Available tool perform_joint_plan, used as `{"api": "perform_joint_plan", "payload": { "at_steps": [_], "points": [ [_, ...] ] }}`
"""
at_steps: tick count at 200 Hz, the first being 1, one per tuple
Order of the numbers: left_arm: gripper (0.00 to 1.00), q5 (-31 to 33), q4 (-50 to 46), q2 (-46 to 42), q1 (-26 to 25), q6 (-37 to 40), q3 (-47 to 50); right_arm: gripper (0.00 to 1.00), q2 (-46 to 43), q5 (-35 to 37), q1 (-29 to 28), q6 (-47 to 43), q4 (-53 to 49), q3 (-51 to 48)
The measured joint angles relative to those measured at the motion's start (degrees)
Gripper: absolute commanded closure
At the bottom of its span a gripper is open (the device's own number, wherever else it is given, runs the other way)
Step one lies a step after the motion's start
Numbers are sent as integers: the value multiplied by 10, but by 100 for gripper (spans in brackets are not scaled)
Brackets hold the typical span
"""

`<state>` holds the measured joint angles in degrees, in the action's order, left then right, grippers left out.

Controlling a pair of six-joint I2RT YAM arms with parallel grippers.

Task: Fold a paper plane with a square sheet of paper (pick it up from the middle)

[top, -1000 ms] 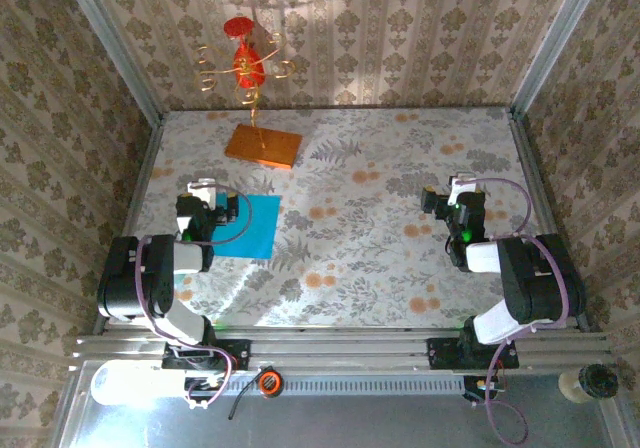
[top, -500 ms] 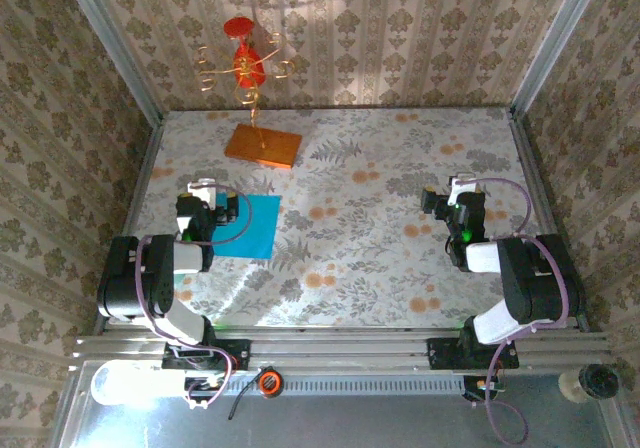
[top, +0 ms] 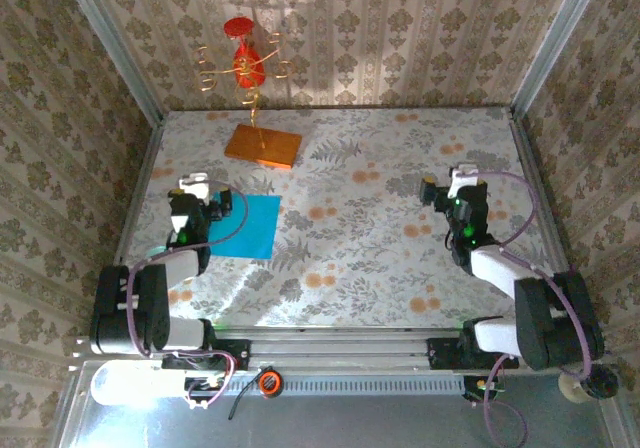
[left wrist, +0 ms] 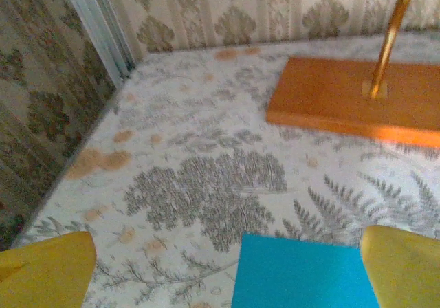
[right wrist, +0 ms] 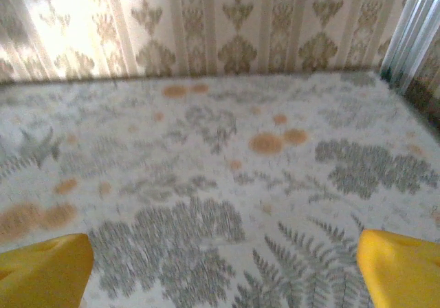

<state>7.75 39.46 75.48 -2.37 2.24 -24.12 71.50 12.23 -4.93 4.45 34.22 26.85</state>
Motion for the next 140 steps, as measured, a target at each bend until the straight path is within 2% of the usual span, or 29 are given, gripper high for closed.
{"api": "perform_joint_plan", "payload": {
  "at_steps": [33,69,99,140],
  "points": [
    [0,3,-197,-60,-2,-94,-116,0,-50,10,-5,81,-166,115],
    [1,-68,-370,-70,-2,-197,-194,0,-49,-30,-17,160,-312,193],
    [10,-131,-459,-49,-13,-259,-185,0,-8,-82,-35,199,-397,242],
    [16,-168,-520,25,-80,-310,-176,1,60,-139,-81,229,-447,274]
  ]
}}
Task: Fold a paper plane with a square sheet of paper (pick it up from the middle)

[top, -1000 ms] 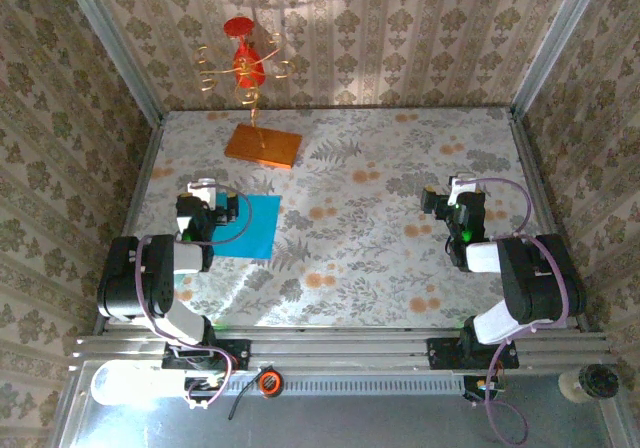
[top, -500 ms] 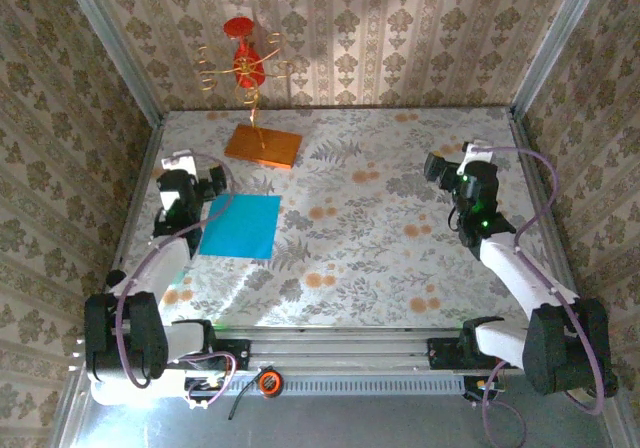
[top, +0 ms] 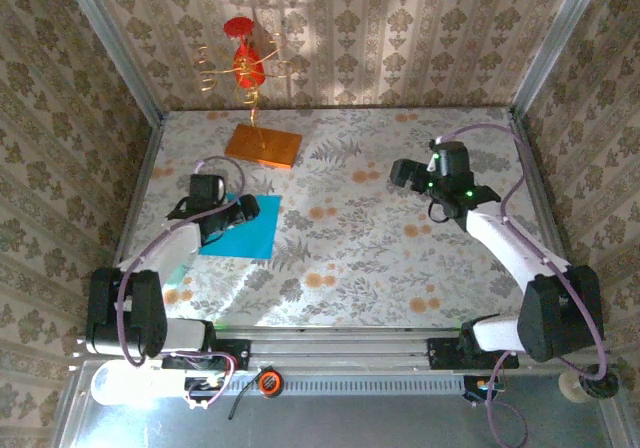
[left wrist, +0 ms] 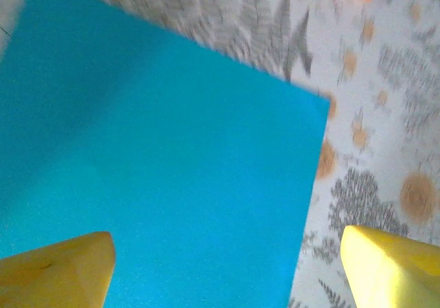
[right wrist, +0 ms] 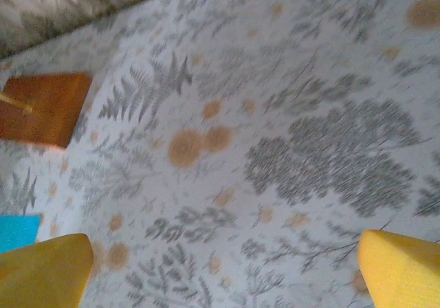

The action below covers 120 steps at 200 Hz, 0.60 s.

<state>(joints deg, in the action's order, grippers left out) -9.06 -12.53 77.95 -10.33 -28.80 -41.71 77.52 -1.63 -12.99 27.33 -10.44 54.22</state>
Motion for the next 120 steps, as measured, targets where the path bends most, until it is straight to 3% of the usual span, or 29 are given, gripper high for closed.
{"api": "perform_joint_plan", "payload": {
  "at_steps": [70,120],
  "points": [
    [22,-19,38,95,-68,-78,7,3,83,-36,-39,41,-19,22],
    [32,-34,148,179,-186,-183,-40,10,125,-41,-45,65,-33,42]
  ]
}}
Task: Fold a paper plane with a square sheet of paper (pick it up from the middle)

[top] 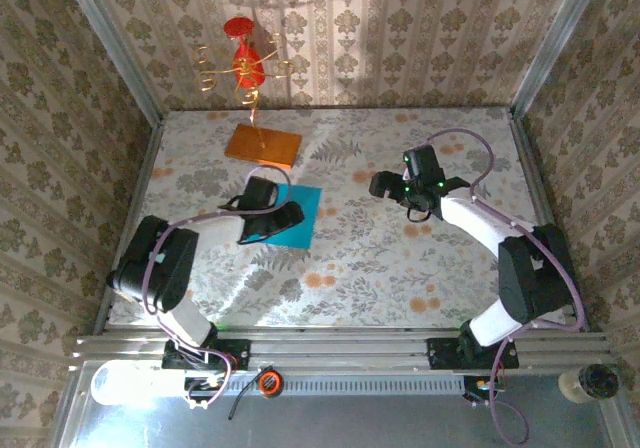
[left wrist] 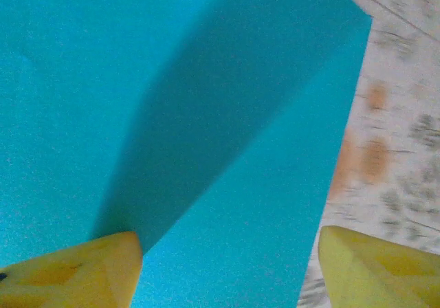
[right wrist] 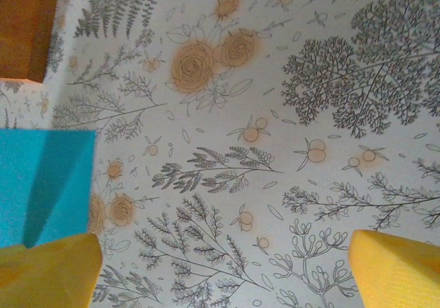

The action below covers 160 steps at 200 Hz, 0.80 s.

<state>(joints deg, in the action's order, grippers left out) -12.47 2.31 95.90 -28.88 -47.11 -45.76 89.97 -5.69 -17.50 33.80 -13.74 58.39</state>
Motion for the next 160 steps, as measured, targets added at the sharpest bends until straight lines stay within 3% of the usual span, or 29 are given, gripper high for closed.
{"api": "perform_joint_plan", "payload": {
  "at_steps": [35,69,105,160],
  "points": [
    [38,-23,104,53,-88,-104,-22,22,28,-18,-17,13,-17,13],
    [42,-41,131,68,-123,-162,-28,50,62,-52,-50,19,-30,33],
    [42,-65,121,49,-99,-172,-21,68,106,-96,-84,35,-34,59],
    [37,-82,50,-30,-9,-115,-11,71,181,-112,-156,41,-54,116]
  ]
}}
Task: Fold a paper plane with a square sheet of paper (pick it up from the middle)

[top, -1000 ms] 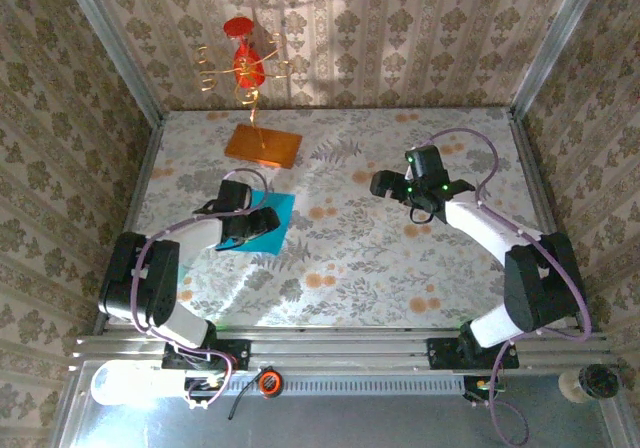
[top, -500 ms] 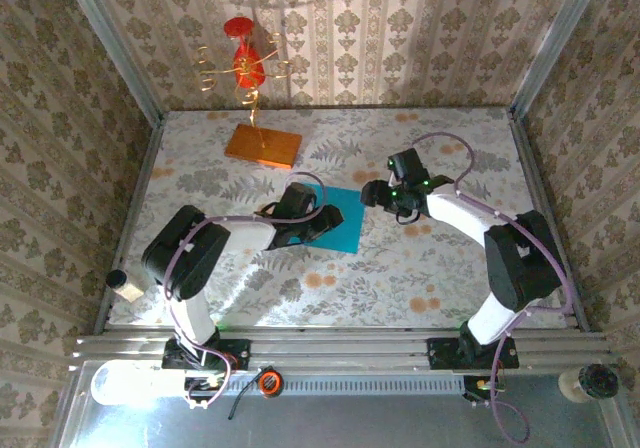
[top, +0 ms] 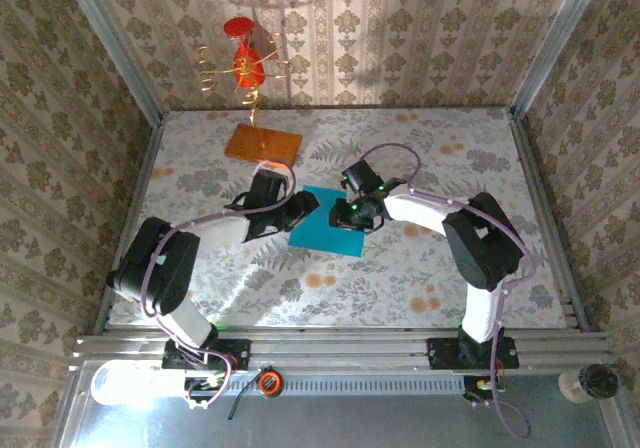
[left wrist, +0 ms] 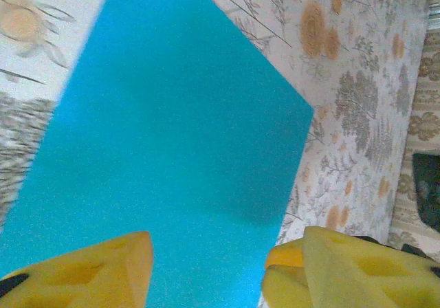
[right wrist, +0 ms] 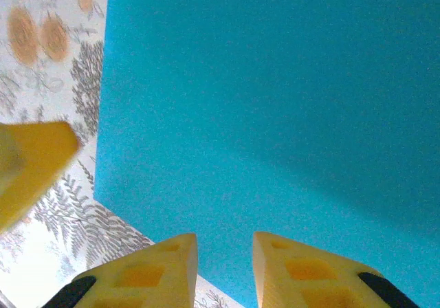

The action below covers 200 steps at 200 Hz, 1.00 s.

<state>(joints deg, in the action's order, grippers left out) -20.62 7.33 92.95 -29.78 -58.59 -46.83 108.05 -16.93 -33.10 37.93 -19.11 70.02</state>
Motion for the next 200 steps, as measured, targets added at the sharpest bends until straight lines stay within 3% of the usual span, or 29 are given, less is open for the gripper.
{"api": "perform_joint_plan", "payload": {
  "at_steps": [58,117,139,159,200],
  "points": [
    [30,17,-110,-24,11,73,-1,71,36,15,-6,-12,-38,3],
    [22,50,-203,-31,6,118,-26,69,-15,-22,-31,19,2,-81],
    [18,74,-249,-27,-19,140,-64,59,-31,-31,-34,44,3,-93],
    [8,97,-294,-11,-47,163,-112,47,-62,-32,-26,62,3,-100],
    [2,160,-402,58,-115,210,-219,26,-212,28,48,59,23,-141]
  ]
}}
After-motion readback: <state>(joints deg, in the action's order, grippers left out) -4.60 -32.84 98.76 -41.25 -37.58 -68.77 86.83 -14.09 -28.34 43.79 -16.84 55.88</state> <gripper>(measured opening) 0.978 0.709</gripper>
